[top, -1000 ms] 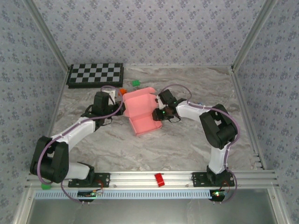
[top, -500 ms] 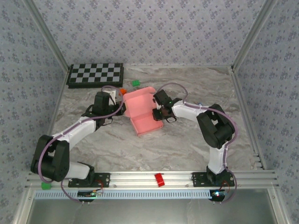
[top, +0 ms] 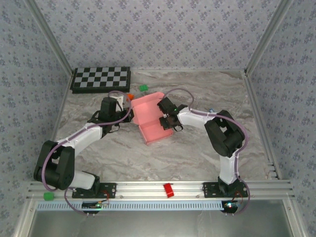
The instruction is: Fold the paper box
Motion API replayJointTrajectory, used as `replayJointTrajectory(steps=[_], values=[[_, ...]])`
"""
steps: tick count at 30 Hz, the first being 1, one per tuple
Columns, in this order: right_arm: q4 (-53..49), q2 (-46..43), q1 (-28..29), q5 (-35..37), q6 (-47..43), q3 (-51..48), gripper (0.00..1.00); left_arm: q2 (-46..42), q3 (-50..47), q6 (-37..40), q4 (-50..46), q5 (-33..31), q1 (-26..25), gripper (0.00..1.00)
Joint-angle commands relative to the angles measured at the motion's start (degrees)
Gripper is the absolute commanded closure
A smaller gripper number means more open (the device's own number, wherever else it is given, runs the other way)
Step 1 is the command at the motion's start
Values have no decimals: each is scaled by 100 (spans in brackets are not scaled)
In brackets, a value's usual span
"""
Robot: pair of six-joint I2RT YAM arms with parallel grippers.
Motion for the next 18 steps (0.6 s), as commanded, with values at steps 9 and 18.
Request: replayJointTrajectory(steps=[9, 18], values=[[-647, 300, 176, 768, -73, 230, 87, 91, 39, -51, 151, 82, -20, 100], [-757, 429, 219, 882, -82, 230, 87, 124, 59, -44, 144, 87, -20, 100]])
